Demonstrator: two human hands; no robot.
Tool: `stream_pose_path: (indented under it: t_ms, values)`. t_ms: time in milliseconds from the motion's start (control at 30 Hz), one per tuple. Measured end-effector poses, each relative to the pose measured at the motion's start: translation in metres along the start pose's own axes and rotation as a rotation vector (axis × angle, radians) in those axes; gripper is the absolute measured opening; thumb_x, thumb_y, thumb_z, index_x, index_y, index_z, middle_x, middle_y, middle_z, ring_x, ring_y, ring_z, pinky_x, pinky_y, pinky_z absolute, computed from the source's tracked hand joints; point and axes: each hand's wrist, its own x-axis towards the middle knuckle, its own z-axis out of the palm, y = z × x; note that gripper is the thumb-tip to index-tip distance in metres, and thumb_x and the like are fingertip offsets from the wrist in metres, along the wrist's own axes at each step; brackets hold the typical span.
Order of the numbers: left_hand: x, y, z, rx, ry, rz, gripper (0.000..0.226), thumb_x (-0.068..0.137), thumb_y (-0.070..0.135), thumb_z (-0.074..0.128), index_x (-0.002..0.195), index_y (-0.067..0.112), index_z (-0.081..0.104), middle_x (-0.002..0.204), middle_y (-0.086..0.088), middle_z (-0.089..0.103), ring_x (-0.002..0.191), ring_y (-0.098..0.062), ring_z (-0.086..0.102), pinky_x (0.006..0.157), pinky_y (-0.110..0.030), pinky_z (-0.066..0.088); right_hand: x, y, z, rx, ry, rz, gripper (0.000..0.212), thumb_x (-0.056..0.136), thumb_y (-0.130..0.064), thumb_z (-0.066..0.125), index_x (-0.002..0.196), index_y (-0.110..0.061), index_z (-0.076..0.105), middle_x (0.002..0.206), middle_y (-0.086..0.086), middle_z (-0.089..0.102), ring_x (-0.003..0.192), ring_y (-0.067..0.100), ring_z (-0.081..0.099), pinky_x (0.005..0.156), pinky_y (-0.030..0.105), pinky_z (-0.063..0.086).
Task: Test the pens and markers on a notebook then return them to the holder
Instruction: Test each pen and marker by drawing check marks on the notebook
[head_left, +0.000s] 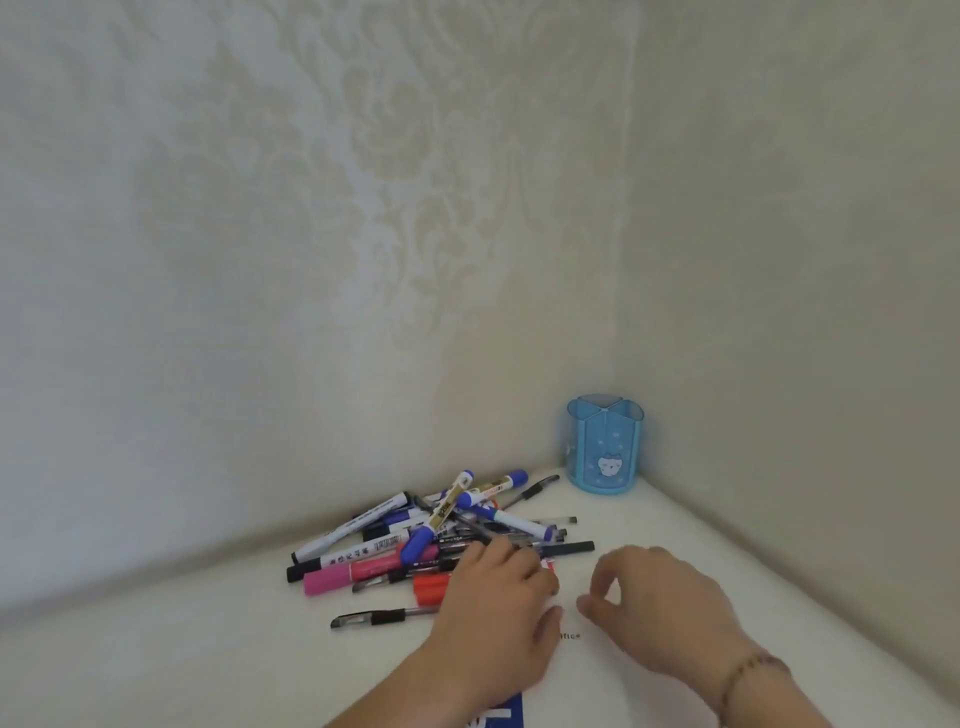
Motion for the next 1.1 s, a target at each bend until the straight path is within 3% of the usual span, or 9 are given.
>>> stream_pose_path:
  t_ms: [233, 400, 500, 600, 700, 833, 900, 1000, 1100]
  values:
    - [-0.01, 0.001, -0.006, 0.011, 0.039, -0.043, 0.037, 0.091, 0.051, 0.041, 0.086, 0.029, 0.071, 0.084, 0.017, 0.061, 0.086, -0.012, 0.051, 0.078, -0.03, 0.042, 0.035, 0.002, 0.023, 0.209, 0.198, 0.023, 0.023, 0.09, -0.051, 0.053, 0.108, -0.04, 0.059, 0.09, -0.016, 0.063, 0.086, 0.011, 0.06, 0.071, 0.026, 0.046]
    - [-0.005, -0.012, -0.025, -0.861, 0.016, -0.385, 0.046, 0.09, 0.069, 0.032, 0.082, 0.032, 0.058, 0.08, 0.025, 0.06, 0.078, 0.006, 0.051, 0.076, -0.017, 0.04, 0.023, 0.033, 0.015, 0.725, 0.498, 0.053, 0.009, 0.09, -0.033, 0.061, 0.082, -0.036, 0.065, 0.077, -0.008, 0.066, 0.054, 0.006, 0.054, 0.048, 0.013, 0.039]
    - [0.003, -0.03, -0.043, -1.597, 0.042, -0.63, 0.056, 0.088, 0.067, 0.034, 0.075, 0.017, 0.058, 0.072, -0.002, 0.063, 0.073, -0.02, 0.059, 0.074, -0.032, 0.045, 0.016, 0.039, 0.019, 0.696, 0.287, -0.18, 0.024, 0.087, -0.013, 0.064, 0.078, -0.035, 0.068, 0.072, -0.007, 0.068, 0.056, 0.007, 0.054, 0.053, 0.01, 0.041]
    - [-0.008, -0.08, -0.064, -1.984, 0.036, -0.526, 0.064, 0.085, 0.068, 0.044, 0.074, 0.005, 0.054, 0.052, -0.013, 0.047, 0.065, -0.029, 0.052, 0.069, -0.04, 0.037, 0.011, 0.035, 0.026, 0.446, 0.064, -0.344, 0.014, 0.082, -0.028, 0.071, 0.08, -0.041, 0.067, 0.085, -0.019, 0.067, 0.074, 0.007, 0.057, 0.073, 0.019, 0.048]
    - [-0.03, -0.122, -0.086, -1.717, -0.181, -0.48, 0.065, 0.072, 0.065, 0.065, 0.084, 0.002, 0.062, 0.054, -0.02, 0.052, 0.073, -0.035, 0.059, 0.078, -0.044, 0.039, 0.008, 0.036, 0.026, 0.165, -0.076, -0.42, 0.025, 0.08, -0.054, 0.066, 0.098, -0.038, 0.07, 0.102, -0.021, 0.062, 0.09, -0.002, 0.053, 0.089, 0.02, 0.044]
    - [-0.053, -0.121, -0.106, -0.667, -0.614, -0.339, 0.045, 0.08, 0.059, 0.059, 0.1, 0.019, 0.068, 0.077, -0.001, 0.075, 0.077, -0.02, 0.062, 0.075, -0.033, 0.043, -0.005, 0.021, 0.018, 0.075, -0.139, -0.499, 0.032, 0.091, -0.055, 0.051, 0.118, -0.044, 0.062, 0.127, -0.027, 0.055, 0.13, -0.004, 0.037, 0.113, 0.026, 0.025]
    - [-0.056, -0.112, -0.097, -0.245, -0.489, -0.272, 0.03, 0.088, 0.056, 0.054, 0.099, 0.03, 0.066, 0.076, 0.014, 0.07, 0.073, -0.009, 0.06, 0.068, -0.027, 0.044, -0.014, 0.007, 0.021, 0.21, -0.353, -0.618, 0.032, 0.098, -0.045, 0.044, 0.129, -0.046, 0.053, 0.134, -0.033, 0.05, 0.137, -0.011, 0.026, 0.12, 0.03, 0.006]
    - [-0.044, -0.093, -0.066, -0.589, -0.252, -0.396, 0.025, 0.094, 0.047, 0.048, 0.102, 0.036, 0.069, 0.094, 0.012, 0.071, 0.077, 0.0, 0.063, 0.079, -0.024, 0.048, -0.024, -0.007, 0.02, 0.683, -0.576, -0.803, 0.04, 0.103, -0.017, 0.04, 0.141, -0.029, 0.046, 0.144, -0.018, 0.049, 0.139, -0.004, 0.032, 0.12, 0.026, 0.014]
    - [-0.05, -0.085, -0.059, -1.078, -0.404, -0.494, 0.035, 0.093, 0.058, 0.045, 0.111, 0.039, 0.067, 0.106, 0.011, 0.072, 0.105, -0.003, 0.063, 0.099, -0.026, 0.042, -0.015, 0.004, 0.019, 0.804, -0.202, -0.6, 0.035, 0.102, -0.02, 0.043, 0.132, -0.033, 0.054, 0.132, -0.01, 0.062, 0.128, 0.004, 0.051, 0.11, 0.029, 0.038]
